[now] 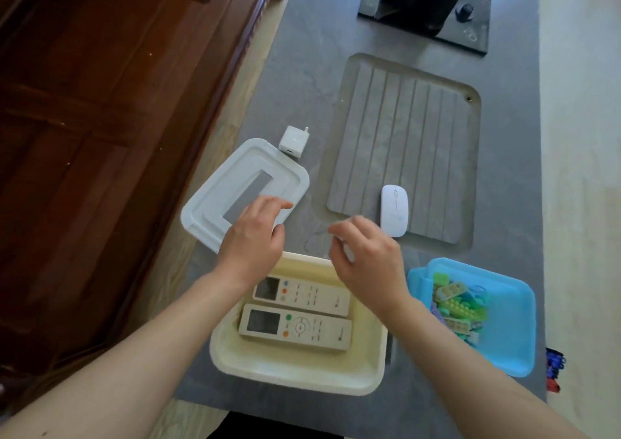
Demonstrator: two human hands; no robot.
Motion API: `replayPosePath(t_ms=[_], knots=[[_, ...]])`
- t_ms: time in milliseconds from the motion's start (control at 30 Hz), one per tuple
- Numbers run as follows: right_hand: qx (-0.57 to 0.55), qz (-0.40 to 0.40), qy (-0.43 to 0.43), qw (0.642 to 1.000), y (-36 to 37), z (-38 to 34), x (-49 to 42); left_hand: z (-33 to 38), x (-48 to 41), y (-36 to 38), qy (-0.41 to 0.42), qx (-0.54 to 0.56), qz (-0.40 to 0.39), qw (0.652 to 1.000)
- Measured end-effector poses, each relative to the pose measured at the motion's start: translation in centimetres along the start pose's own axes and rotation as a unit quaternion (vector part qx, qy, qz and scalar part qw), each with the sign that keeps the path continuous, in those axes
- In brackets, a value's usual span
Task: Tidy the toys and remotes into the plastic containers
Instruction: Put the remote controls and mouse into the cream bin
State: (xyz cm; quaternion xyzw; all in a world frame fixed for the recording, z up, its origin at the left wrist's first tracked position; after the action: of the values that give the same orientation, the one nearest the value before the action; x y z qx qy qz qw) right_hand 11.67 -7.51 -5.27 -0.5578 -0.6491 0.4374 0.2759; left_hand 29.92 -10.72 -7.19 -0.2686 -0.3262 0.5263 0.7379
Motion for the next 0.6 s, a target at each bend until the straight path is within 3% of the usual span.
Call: replayPosePath(t_ms=[67,167,233,400,600], knots=[[0.000,0.030,0.114,0.993,-0.8,2.5,-2.1,1.2,-1.5,0.5,0.020,-0.003,-0.014,1.000],[0.027,-0.060,0.271,0.960,0.0,7.1,-3.8,2.5,-4.1,1.6,0.040,-0.018,-0.048,0.998],[0.048,-0.119,0.325,0.937,0.9,9.6,-4.1,3.1,-5.6,2.5,0.040,-0.038,-0.081,0.995],[0.076,-0.187,0.376,0.905,3.1,13.7,-5.1,3.3,-8.8,5.1,0.041,-0.082,-0.162,0.983],[0.084,-0.186,0.386,0.900,4.6,15.4,-5.7,2.1,-10.2,6.4,0.029,-0.096,-0.186,0.977]])
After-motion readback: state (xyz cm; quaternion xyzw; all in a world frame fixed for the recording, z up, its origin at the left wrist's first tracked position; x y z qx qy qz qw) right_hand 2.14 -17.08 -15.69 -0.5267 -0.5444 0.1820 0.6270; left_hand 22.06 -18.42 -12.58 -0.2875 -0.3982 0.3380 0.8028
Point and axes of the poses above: each hand's wrist, its own x-axis away from the middle knuckle, its own y-axis out of the palm, z = x × y, the point moved 1 cm from there along -x, towards the middle knuckle, and after that the axes turned 5 degrees about -z, right-handed, at the moved point
